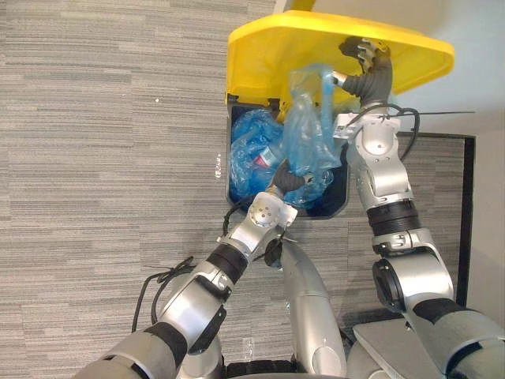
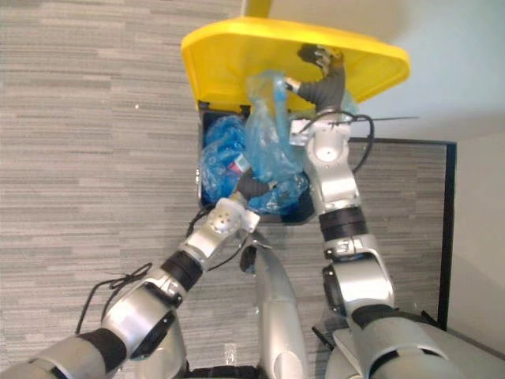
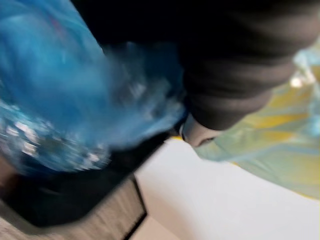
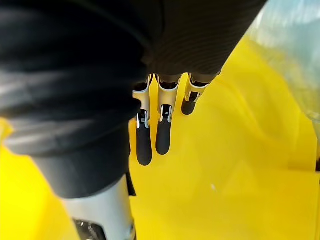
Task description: Gather rubbish on tea table into small bin, then transfer packed bag to large trash can.
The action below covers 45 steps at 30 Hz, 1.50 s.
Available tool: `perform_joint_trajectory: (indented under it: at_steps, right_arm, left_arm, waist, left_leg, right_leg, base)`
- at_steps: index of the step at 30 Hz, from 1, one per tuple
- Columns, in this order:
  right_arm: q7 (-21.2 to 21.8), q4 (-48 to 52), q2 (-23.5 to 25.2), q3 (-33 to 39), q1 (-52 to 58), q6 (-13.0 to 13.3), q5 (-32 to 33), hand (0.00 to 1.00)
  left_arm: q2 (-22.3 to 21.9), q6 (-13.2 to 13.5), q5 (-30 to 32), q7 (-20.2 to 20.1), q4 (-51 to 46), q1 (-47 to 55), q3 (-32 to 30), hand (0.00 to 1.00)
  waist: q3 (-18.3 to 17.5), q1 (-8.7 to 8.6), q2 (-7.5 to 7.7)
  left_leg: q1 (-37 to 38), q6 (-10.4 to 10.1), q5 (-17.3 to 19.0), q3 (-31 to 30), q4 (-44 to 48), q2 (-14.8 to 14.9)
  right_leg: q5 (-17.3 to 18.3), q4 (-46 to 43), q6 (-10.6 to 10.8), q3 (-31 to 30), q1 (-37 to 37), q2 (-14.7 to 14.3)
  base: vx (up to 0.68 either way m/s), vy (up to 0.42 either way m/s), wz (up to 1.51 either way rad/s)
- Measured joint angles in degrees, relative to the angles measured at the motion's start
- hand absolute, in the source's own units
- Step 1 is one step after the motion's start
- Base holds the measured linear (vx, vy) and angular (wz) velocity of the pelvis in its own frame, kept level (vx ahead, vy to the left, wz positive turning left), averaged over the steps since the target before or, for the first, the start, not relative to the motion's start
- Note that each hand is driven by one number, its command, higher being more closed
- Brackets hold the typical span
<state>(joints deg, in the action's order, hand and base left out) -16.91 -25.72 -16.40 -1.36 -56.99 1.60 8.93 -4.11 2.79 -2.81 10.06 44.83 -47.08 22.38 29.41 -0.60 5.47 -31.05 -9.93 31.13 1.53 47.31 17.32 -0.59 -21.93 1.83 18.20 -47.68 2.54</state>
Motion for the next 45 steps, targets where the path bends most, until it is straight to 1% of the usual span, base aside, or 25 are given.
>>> perform_joint_trajectory:
  at_steps: [1,4,7,8,10,11,12,13,15,17,23,26,27,28,29,30,31,32,33,34,35,38,40,43,45]
  right_arm:
    - [0.01,-0.01,-0.01,-0.72,-0.43,0.0,0.12,0.0]
    - [0.25,-0.04,-0.01,-2.49,-0.74,0.0,0.18,0.0]
    - [0.72,-0.1,-0.11,-3.67,-1.29,0.0,0.2,0.0]
    - [1.03,-0.15,-0.12,-4.38,-1.79,0.0,0.2,0.0]
    - [1.33,-0.23,-0.13,-4.98,-2.3,0.0,0.21,0.0]
    - [1.77,-0.34,-0.18,-5.82,-2.99,0.0,0.22,0.0]
    - [1.94,-0.34,-0.18,-6.02,-3.22,0.0,0.23,0.0]
    - [2.52,-0.34,-0.19,-6.31,-3.73,0.01,0.27,0.0]
    - [3.19,-0.34,-0.23,-7.21,-4.22,0.07,0.28,0.0]
    - [3.46,-0.34,-0.28,-8.11,-4.65,0.08,0.29,0.0]
    - [4.64,-0.32,-0.57,-8.8,-5.25,0.7,0.25,0.0]
    - [4.71,-0.28,-1.38,-9.0,-4.84,0.7,0.13,0.0]
    - [4.74,-0.28,-1.66,-9.0,-3.94,0.68,0.05,0.0]
    - [4.76,-0.12,-1.71,-8.96,-2.23,0.69,-0.03,0.0]
    - [4.76,-0.09,-1.74,-8.95,-1.77,0.69,-0.03,0.0]
    - [4.79,0.2,-1.85,-8.63,-0.01,0.69,-0.07,0.0]
    - [4.79,0.88,-2.38,-7.63,2.34,0.69,-0.11,0.0]
    - [4.8,1.19,-2.7,-7.59,3.08,0.67,-0.15,0.0]
    - [4.84,2.51,-3.51,-7.57,5.24,0.64,-0.22,0.0]
    - [4.91,2.86,-3.75,-7.55,6.04,0.65,-0.31,0.0]
    - [5.24,3.56,-4.04,-6.05,9.22,0.52,-0.77,0.0]
    - [5.66,4.76,-4.2,-3.14,13.29,0.35,-2.23,0.0]
    - [5.84,4.92,-4.78,-1.89,15.7,0.14,-2.28,0.0]
    - [6.47,5.16,-5.28,-0.79,19.49,0.03,-2.41,0.0]
    - [7.19,5.64,-5.29,-0.63,22.48,-0.04,-2.91,0.0]
  left_arm:
    - [0.08,-0.71,1.27,0.08,1.29,-0.15,-1.36,0.0]
    - [0.75,-1.3,4.06,1.07,3.84,-0.31,-3.64,0.0]
    - [1.3,-2.34,7.87,0.98,5.27,-0.69,-4.72,0.0]
    - [1.46,-3.5,11.53,0.93,6.97,-1.16,-5.68,0.0]
    - [1.86,-4.16,14.96,0.78,7.87,-1.31,-5.69,0.0]
    - [2.19,-5.19,18.53,0.6,7.92,-1.34,-5.68,0.0]
    - [2.25,-5.36,19.26,0.51,7.93,-1.39,-5.68,0.0]
    - [2.29,-5.85,22.37,-0.35,8.09,-1.73,-5.68,0.0]
    - [2.29,-5.96,25.38,-1.45,8.1,-1.99,-5.61,0.0]
    - [2.29,-6.04,26.41,-1.51,8.1,-1.99,-5.6,0.0]
    - [2.72,-6.05,24.93,0.01,6.77,-2.09,-5.62,0.0]
    - [3.46,-5.91,22.2,1.38,1.94,-1.82,-5.71,0.0]
    - [3.72,-5.79,20.14,2.34,0.45,-1.54,-5.76,0.0]
    - [3.84,-5.61,18.05,2.95,-1.51,-0.53,-6.63,0.0]
    - [3.81,-5.51,17.57,3.32,-2.16,-0.15,-6.98,0.0]
    - [3.83,-5.08,15.45,3.99,-4.59,1.38,-7.78,0.0]
    - [3.86,-4.6,13.6,4.81,-7.8,3.55,-7.96,0.0]
    - [3.95,-4.36,12.77,4.96,-8.8,4.31,-8.06,0.0]
    - [4.17,-3.71,10.78,5.2,-11.26,6.48,-9.07,0.0]
    - [4.34,-3.45,10.05,5.43,-12.25,7.43,-9.58,0.0]
    - [5.8,-3.08,7.51,5.92,-15.08,10.85,-10.53,0.0]
    - [7.58,-2.98,5.54,5.72,-18.5,15.5,-12.03,0.0]
    - [9.77,-2.6,4.73,5.23,-21.02,19.29,-12.5,0.0]
    - [12.19,-2.32,3.81,3.1,-23.28,24.43,-14.21,0.0]
    - [12.91,-2.18,3.49,2.33,-23.71,27.48,-15.8,0.0]
  waist:
    - [0.0,-0.06,0.0]
    - [0.0,-0.15,-0.01]
    - [0.0,-0.13,-0.01]
    - [-0.01,-0.1,-0.02]
    - [-0.01,-0.11,-0.02]
    - [-0.01,-0.19,-0.03]
    - [-0.02,-0.22,-0.04]
    - [-0.02,-0.22,-0.05]
    - [-0.03,-0.25,-0.07]
    - [-0.07,-0.27,-0.15]
    - [-0.19,0.04,-0.38]
    - [-0.19,0.49,-0.39]
    - [-0.19,0.66,-0.39]
    - [-0.39,0.73,-0.79]
    - [-0.41,0.79,-0.83]
    - [-0.88,0.85,-1.43]
    - [-1.53,1.36,-2.36]
    - [-1.66,1.56,-2.61]
    - [-2.0,2.12,-3.25]
    - [-2.07,2.32,-3.39]
    - [-2.08,3.11,-3.45]
    - [-2.09,3.66,-3.46]
    - [-2.12,4.0,-3.51]
    - [-2.15,4.47,-3.54]
    - [-2.18,4.78,-3.6]
  left_leg:
    - [-0.45,-0.22,0.14,0.06,0.45,-0.01]
    - [-0.88,0.09,0.62,0.07,1.42,0.04]
    - [-1.07,0.04,0.86,0.08,2.0,0.02]
    - [-1.12,0.04,0.86,0.11,2.07,-0.09]
    - [-1.12,0.04,0.86,0.13,2.07,-0.08]
    - [-1.11,0.04,0.86,0.18,2.07,-0.01]
    - [-1.1,0.04,0.86,0.2,2.07,0.0]
    - [-1.08,0.04,0.86,0.26,2.06,0.02]
    - [-0.94,0.05,0.86,0.49,2.06,0.03]
    - [-0.85,0.05,0.86,0.69,2.07,0.02]
    - [-0.64,0.05,0.84,0.75,2.13,-0.17]
    - [-0.49,0.06,0.81,0.58,2.19,-0.54]
    - [0.14,0.07,0.8,0.45,2.18,-0.61]
    - [0.92,0.08,0.8,0.04,2.13,-0.64]
    - [1.29,0.08,0.8,0.02,2.06,-0.71]
    - [1.58,0.08,0.8,-0.23,2.02,-0.95]
    - [1.56,0.1,0.78,-0.31,2.02,-1.43]
    - [1.55,0.17,0.75,-0.32,2.01,-1.6]
    - [1.51,0.39,0.64,-0.39,1.86,-2.04]
    - [1.53,0.45,0.6,-0.43,1.83,-2.13]
    - [2.2,0.56,0.39,-0.65,1.43,-2.28]
    - [3.35,0.79,0.04,-1.14,0.81,-2.77]
    - [4.13,0.92,-0.02,-1.33,0.67,-3.0]
    - [5.45,1.19,-0.16,-1.58,-0.04,-3.5]
    - [7.1,2.0,-0.61,-1.73,-1.47,-3.99]
  right_leg:
    - [-0.24,0.01,-0.33,-0.07,-0.32,-0.02]
    - [-0.57,0.03,-0.72,-0.22,-0.38,-0.08]
    - [-0.8,0.05,-0.5,-0.35,-0.37,-0.04]
    - [-0.89,0.12,-0.38,-0.44,-0.37,0.05]
    - [-0.92,0.14,-0.4,-0.46,-0.37,0.02]
    - [-0.92,0.21,-0.41,-0.47,-0.38,-0.07]
    - [-0.93,0.22,-0.42,-0.48,-0.39,-0.1]
    - [-1.01,0.28,-0.55,-0.54,-0.4,-0.16]
    - [-1.07,0.3,-0.64,-0.77,-0.4,-0.26]
    - [-1.12,0.31,-0.71,-0.92,-0.4,-0.27]
    - [-1.29,0.25,-0.96,-1.01,-0.23,-0.13]
    - [-1.32,0.1,-0.99,-1.02,0.01,0.25]
    - [-1.38,0.13,-1.08,-0.95,0.67,0.29]
    - [-1.4,0.22,-1.22,-0.64,1.84,0.42]
    - [-1.4,0.2,-1.25,-0.63,2.17,0.46]
    - [-1.49,0.21,-1.45,-0.45,2.73,0.72]
    - [-1.51,0.19,-1.48,-0.42,2.86,1.06]
    - [-1.5,0.17,-1.46,-0.42,2.87,1.23]
    - [-1.46,0.15,-1.38,-0.44,2.87,1.62]
    - [-1.46,0.11,-1.38,-0.43,2.92,1.71]
    - [-1.43,0.07,-1.35,-0.22,3.59,1.91]
    - [-1.23,-0.39,-1.3,0.06,4.71,2.56]
    - [-0.81,-0.39,-0.68,0.2,5.59,2.84]
    - [-0.7,-0.34,-0.52,0.35,6.92,3.37]
    - [-0.57,0.02,-0.39,0.47,8.3,3.72]
  base:
    - [0.0,-0.004,-0.03]
    - [-0.01,-0.005,-0.04]
    - [0.0,0.0,0.0]
    - [0.0,0.0,0.0]
    - [-0.01,-0.037,-0.01]
    - [0.0,-0.04,-0.02]
    - [0.01,-0.041,-0.03]
    - [0.01,-0.033,-0.02]
    - [0.01,-0.042,-0.04]
    - [0.01,-0.018,-0.02]
    - [0.0,-0.044,0.0]
    - [0.0,-0.04,0.05]
    - [-0.01,-0.026,0.1]
    - [-0.01,-0.021,0.09]
    - [-0.01,-0.012,0.14]
    - [-0.01,-0.004,0.13]
    - [-0.02,-0.002,0.14]
    - [-0.02,0.0,0.12]
    - [-0.01,0.0,0.08]
    - [-0.02,-0.015,0.12]
    - [-0.01,-0.028,0.1]
    - [-0.01,-0.031,0.13]
    - [-0.02,-0.02,0.1]
    - [-0.03,-0.028,0.09]
    - [-0.01,-0.041,0.12]
